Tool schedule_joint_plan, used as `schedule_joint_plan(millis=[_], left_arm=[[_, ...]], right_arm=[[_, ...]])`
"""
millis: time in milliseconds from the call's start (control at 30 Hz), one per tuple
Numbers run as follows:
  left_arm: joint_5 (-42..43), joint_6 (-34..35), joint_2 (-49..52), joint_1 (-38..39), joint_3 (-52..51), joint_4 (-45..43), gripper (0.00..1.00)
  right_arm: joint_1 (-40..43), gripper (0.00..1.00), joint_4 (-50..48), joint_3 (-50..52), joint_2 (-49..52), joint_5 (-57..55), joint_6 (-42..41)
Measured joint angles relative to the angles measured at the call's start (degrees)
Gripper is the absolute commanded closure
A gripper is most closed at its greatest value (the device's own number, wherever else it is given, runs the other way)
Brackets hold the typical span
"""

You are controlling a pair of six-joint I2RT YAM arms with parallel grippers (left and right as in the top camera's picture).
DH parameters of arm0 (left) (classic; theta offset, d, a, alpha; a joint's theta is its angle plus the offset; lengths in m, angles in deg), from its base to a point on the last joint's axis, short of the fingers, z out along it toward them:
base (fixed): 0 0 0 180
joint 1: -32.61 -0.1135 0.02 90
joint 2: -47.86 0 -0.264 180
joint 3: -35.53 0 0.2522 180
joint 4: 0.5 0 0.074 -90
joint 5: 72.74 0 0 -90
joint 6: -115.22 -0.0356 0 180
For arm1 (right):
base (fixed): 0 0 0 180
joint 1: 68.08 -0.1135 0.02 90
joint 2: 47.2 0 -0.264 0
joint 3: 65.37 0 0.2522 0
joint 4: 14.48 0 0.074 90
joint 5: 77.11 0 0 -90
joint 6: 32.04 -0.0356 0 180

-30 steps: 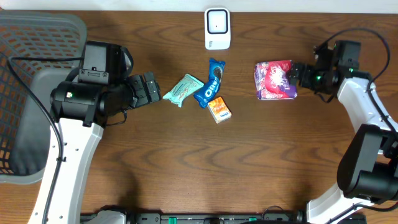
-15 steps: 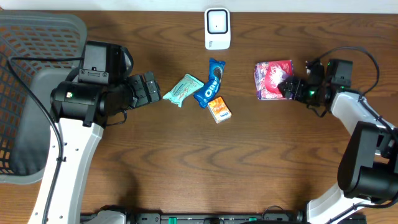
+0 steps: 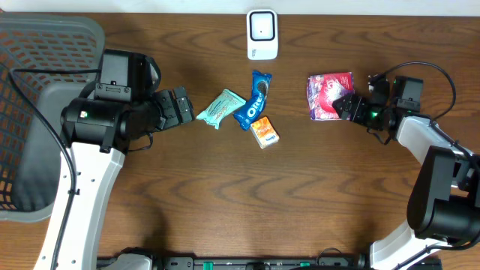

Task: Scan the item barcode
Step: 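Regrasp the pink-purple package with the right gripper and lift it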

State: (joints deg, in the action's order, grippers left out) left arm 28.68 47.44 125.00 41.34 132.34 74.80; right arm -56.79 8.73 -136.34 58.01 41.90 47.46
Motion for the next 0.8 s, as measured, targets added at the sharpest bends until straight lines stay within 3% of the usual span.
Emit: schedule_joint_plan(millis=[133,400,667,733,800], left_arm=[[0.0,0.0,0.0,0.0,0.0,0.0,0.02],[0.0,0.0,0.0,0.0,0.0,0.0,0.02],[0.0,0.0,0.0,0.0,0.0,0.0,0.02],[0.0,0.0,0.0,0.0,0.0,0.0,0.02],[0.0,0.0,0.0,0.0,0.0,0.0,0.02]], right_arm=[[-0.1,0.32,-0.8,0.0,0.0,0.3,-1.5],[-0.2,0.36,-1.6,0.0,0.0,0.5,-2.3],[-1.2,0.59,-2.9,0.1,0.0,0.5,-2.7],[-1.8,0.59,-2.8,0.2,0.0,0.4,-2.7],[-2.3,0.49,-2.6,0.3,0.0,0.4,-2.8]])
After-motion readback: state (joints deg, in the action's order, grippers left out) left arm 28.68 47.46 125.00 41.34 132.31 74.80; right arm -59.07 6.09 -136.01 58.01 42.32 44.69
